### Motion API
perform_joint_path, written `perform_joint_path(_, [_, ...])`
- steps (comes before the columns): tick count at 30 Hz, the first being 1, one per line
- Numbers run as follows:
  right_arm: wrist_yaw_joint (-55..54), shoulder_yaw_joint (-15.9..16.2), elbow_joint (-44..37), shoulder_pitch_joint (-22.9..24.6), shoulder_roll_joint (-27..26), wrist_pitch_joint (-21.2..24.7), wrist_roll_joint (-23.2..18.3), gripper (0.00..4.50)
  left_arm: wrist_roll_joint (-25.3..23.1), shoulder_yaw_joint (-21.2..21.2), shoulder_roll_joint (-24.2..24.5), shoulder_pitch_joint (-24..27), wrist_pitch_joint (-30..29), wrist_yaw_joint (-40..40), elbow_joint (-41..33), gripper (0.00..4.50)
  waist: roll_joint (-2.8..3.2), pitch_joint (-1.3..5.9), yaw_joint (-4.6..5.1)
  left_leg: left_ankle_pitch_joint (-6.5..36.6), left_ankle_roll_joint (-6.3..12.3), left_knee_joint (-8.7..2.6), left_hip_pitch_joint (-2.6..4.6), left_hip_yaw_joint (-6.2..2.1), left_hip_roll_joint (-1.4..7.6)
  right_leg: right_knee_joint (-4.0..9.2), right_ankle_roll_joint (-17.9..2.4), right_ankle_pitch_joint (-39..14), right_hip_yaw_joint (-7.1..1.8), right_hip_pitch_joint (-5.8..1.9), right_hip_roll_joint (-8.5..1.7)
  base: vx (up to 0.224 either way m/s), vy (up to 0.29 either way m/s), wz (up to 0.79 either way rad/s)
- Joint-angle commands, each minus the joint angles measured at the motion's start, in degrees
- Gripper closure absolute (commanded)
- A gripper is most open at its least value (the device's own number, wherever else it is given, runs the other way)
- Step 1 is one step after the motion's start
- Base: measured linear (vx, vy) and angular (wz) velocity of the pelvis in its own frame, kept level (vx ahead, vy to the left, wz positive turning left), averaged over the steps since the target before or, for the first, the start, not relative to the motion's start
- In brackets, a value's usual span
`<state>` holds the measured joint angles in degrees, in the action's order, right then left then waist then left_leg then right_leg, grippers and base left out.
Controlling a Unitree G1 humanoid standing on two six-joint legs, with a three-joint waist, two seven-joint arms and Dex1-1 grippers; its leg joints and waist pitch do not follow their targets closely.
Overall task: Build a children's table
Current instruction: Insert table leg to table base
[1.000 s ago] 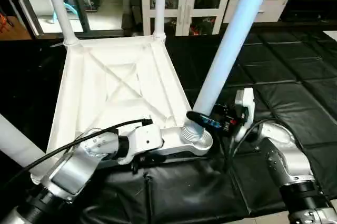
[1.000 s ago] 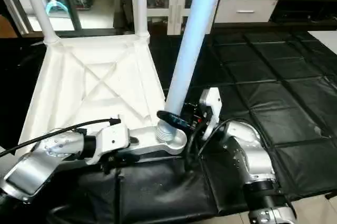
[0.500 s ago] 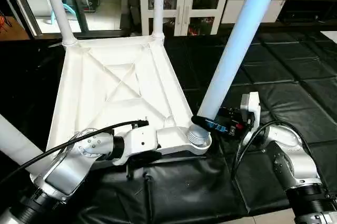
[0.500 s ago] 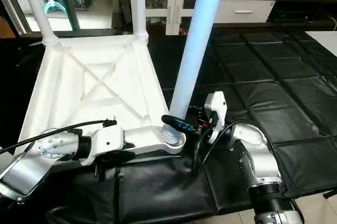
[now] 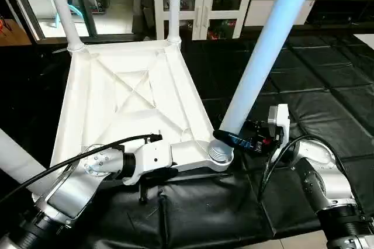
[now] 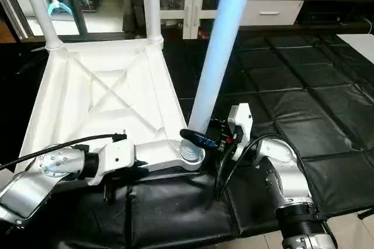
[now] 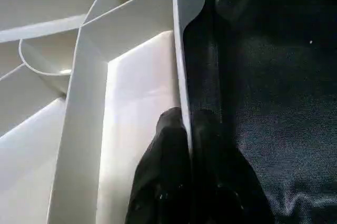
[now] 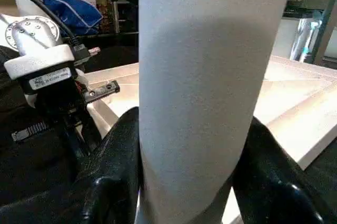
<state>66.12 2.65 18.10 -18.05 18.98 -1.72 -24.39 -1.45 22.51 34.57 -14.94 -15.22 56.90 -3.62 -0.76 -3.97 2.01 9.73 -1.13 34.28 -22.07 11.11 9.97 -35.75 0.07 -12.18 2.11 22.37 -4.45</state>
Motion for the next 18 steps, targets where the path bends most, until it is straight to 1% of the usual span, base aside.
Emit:
perform_joint_path(1, [-0.4,-0.9,0.8,0.3,0.5,0.5,0.4,2.64,0.7,-0.4,-0.2,2.0,0.6,-0.5,2.8,4.5,-0.39,2.38,0.26,25.6,-1.31,-4.85,1.33,-2.09,3.18,6.35,-8.9,-27.4,-2.48,-0.07,-3.36,0.0,0.0,0.0])
perform_joint_path(4, [-0.2,-0.9,0.9,0.5,0.7,0.4,0.3,2.64,0.2,-0.1,0.3,2.2,1.2,-0.4,3.1,4.5,-0.46,2.31,0.69,26.4,-1.37,-4.87,1.28,-2.17,3.13,6.5,-8.5,-28.6,-2.46,0.05,-3.36,0.0,0.0,0.0])
perform_joint_path(6, [0.3,-0.6,1.5,0.6,1.1,-0.1,0.9,2.64,-0.1,-0.1,0.5,2.2,1.3,-0.3,3.3,4.5,-0.42,2.29,0.79,26.8,-1.4,-4.82,1.36,-2.21,3.13,6.69,-8.0,-30.1,-2.51,0.2,-3.45,0.0,0.0,0.0])
perform_joint_path(7, [0.6,-0.3,2.1,0.7,1.3,-0.5,1.4,2.64,-0.2,-0.1,0.5,2.1,1.3,-0.3,3.4,4.5,-0.32,2.31,0.77,26.9,-1.44,-4.76,1.39,-2.22,3.12,6.73,-8.0,-30.2,-2.53,0.26,-3.49,0.0,0.0,0.0])
perform_joint_path(9, [0.6,-0.2,3.3,0.5,1.2,-1.2,1.8,2.64,-0.1,0.0,0.3,2.0,1.3,0.1,3.3,4.5,-0.33,2.29,0.81,27.3,-1.5,-4.79,1.43,-2.23,3.12,6.8,-7.8,-30.5,-2.52,0.34,-3.46,0.0,0.0,0.0])
perform_joint_path(11, [0.4,-0.2,4.0,0.2,1.0,-1.3,2.0,2.64,-0.1,0.0,0.2,1.9,1.4,0.3,3.2,4.5,-0.31,2.28,0.86,27.5,-1.48,-4.86,1.41,-2.2,3.13,6.79,-8.0,-29.7,-2.5,0.4,-3.34,0.0,0.0,0.0])
perform_joint_path(12, [0.5,-0.1,4.6,-0.1,0.9,-1.2,2.1,2.64,0.0,0.0,0.2,1.9,1.4,0.6,3.1,4.5,-0.18,2.29,0.91,27.8,-1.52,-4.9,1.48,-2.2,3.13,6.76,-8.3,-29.3,-2.47,0.44,-3.3,0.0,0.0,0.0])
perform_joint_path(14, [0.5,0.1,6.6,-0.9,0.6,-1.4,2.5,2.64,0.5,0.3,0.1,1.9,1.3,1.5,2.7,4.5,-0.11,2.26,1.04,28.6,-1.74,-5.03,1.56,-2.28,3.19,6.65,-8.8,-28.6,-2.38,0.49,-3.23,0.0,0.0,0.0])
perform_joint_path(16, [0.8,0.7,8.9,-1.9,0.4,-1.8,3.3,2.64,0.7,1.1,0.2,2.3,0.7,2.5,1.7,4.5,-0.1,2.29,1.26,29.1,-1.96,-5.12,1.4,-2.4,3.15,6.56,-9.1,-28.4,-2.21,0.29,-3.29,0.0,0.0,0.0])
perform_joint_path(18, [0.9,0.8,9.4,-2.3,0.3,-2.0,3.4,2.64,1.0,0.9,0.1,2.7,0.5,2.4,1.5,4.5,-0.06,2.22,1.28,29.6,-2.15,-5.25,1.46,-2.45,3.19,6.69,-8.8,-28.5,-2.22,0.34,-3.27,0.0,0.0,0.0])
